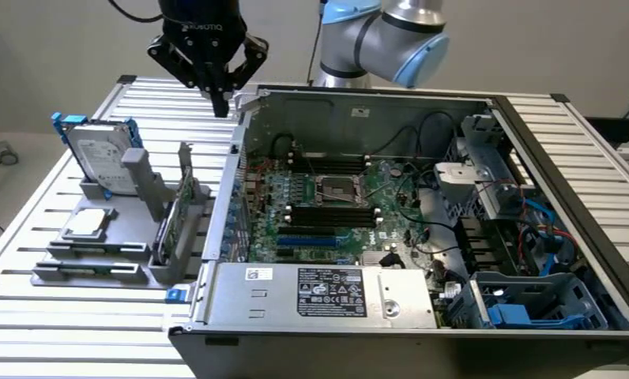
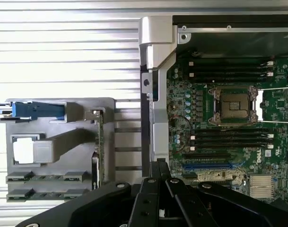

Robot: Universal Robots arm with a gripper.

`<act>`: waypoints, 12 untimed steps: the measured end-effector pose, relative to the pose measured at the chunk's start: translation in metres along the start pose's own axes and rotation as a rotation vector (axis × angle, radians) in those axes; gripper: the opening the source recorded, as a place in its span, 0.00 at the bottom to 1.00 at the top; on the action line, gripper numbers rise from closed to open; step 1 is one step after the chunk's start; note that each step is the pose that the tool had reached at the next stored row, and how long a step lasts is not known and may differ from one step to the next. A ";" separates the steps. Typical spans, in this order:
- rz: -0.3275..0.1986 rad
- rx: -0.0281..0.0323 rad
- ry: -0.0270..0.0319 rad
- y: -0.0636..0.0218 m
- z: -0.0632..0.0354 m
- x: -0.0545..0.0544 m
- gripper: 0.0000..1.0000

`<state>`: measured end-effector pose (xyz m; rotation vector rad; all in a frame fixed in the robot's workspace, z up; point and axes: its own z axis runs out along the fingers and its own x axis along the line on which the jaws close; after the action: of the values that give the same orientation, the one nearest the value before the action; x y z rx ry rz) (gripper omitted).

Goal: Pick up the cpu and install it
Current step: 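Reach for the cpu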

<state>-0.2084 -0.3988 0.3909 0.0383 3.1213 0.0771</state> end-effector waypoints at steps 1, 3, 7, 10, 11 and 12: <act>0.000 0.0000 0.0001 -0.0002 0.0000 0.005 0.11; 0.000 0.0000 0.0003 -0.0004 0.0001 0.014 0.11; 0.000 0.0001 0.0005 -0.0008 0.0007 0.032 0.11; 0.000 0.0001 0.0006 -0.0012 0.0015 0.045 0.11; 0.000 -0.0001 0.0006 -0.0014 0.0019 0.050 0.11; 0.000 0.0000 0.0007 -0.0015 0.0021 0.054 0.11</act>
<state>-0.2628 -0.3988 0.3877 0.0382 3.1221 0.0771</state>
